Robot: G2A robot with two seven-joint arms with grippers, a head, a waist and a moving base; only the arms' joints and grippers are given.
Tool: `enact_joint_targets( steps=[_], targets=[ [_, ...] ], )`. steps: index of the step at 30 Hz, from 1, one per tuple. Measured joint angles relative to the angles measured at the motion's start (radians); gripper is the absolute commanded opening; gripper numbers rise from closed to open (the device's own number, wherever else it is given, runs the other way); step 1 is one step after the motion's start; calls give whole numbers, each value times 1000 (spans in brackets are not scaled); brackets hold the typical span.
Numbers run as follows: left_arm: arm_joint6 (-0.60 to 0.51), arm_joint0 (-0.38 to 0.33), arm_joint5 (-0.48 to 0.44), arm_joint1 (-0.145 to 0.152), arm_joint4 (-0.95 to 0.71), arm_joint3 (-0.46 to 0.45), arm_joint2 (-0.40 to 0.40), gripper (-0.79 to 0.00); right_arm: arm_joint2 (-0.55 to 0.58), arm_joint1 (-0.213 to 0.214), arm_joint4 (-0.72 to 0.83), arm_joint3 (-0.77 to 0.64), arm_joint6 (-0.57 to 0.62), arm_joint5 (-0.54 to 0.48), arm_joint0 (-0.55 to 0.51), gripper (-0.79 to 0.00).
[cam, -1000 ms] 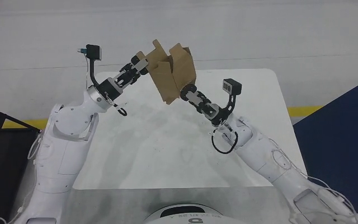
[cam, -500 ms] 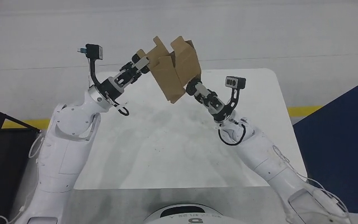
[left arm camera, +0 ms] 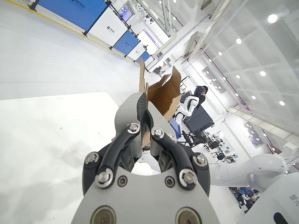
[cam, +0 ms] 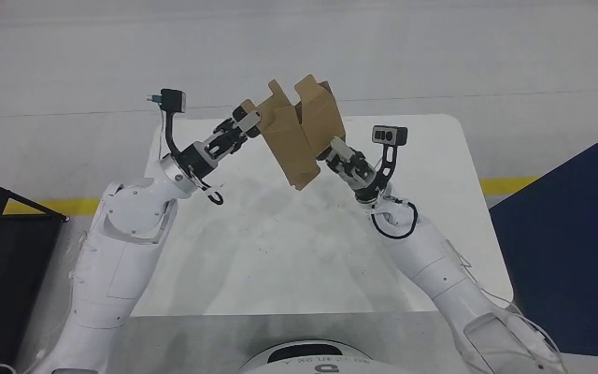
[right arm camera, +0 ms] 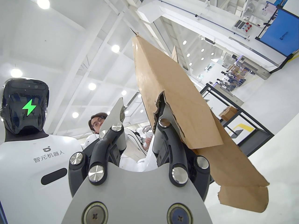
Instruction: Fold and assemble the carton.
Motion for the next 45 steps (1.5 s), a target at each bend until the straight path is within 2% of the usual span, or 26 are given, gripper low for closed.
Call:
enact_joint_targets(
  steps=[12, 13, 14, 15, 16, 17, 24, 30, 33, 36, 40, 45],
  targets=[
    [8, 47, -43, 1, 25, -9, -2, -785, 9, -38, -35, 16, 1, 0, 4, -493],
    [9, 52, -48, 1, 28, -9, -4, -785, 9, -40, -36, 17, 1, 0, 5, -526],
    [10, 55, -51, 1, 28, -8, -5, -785, 9, -41, -37, 17, 1, 0, 5, -680],
    [12, 58, -55, 1, 27, -6, -7, -776, 9, -42, -40, 17, 1, 0, 6, -785],
    [14, 60, -57, 1, 24, -3, -9, -428, 10, -42, -43, 16, 1, 0, 7, -785],
    [20, 62, -57, 1, 15, 1, -13, 0, 10, -42, -48, 15, 1, 0, 7, -785],
    [40, 72, -83, 7, -23, 34, -93, 0, -25, -31, -59, -3, 1, 0, 2, -785],
    [48, 131, -175, 18, 26, 81, -183, 0, -57, 1, -46, -19, 7, 7, 16, -785],
    [49, 168, -242, 24, 126, 86, -205, 0, -55, 7, -65, -20, 6, 5, 19, -785],
    [70, 195, -278, 24, 273, 70, -192, 0, -55, 6, -62, -20, 6, 5, 19, -785],
    [125, 203, -265, 16, 430, 38, -124, 0, -53, 6, -71, -42, -6, 23, 14, -785],
    [136, 170, -246, 7, 441, 28, -48, 0, -53, 5, -113, -94, -26, 70, 2, -785]
  ],
)
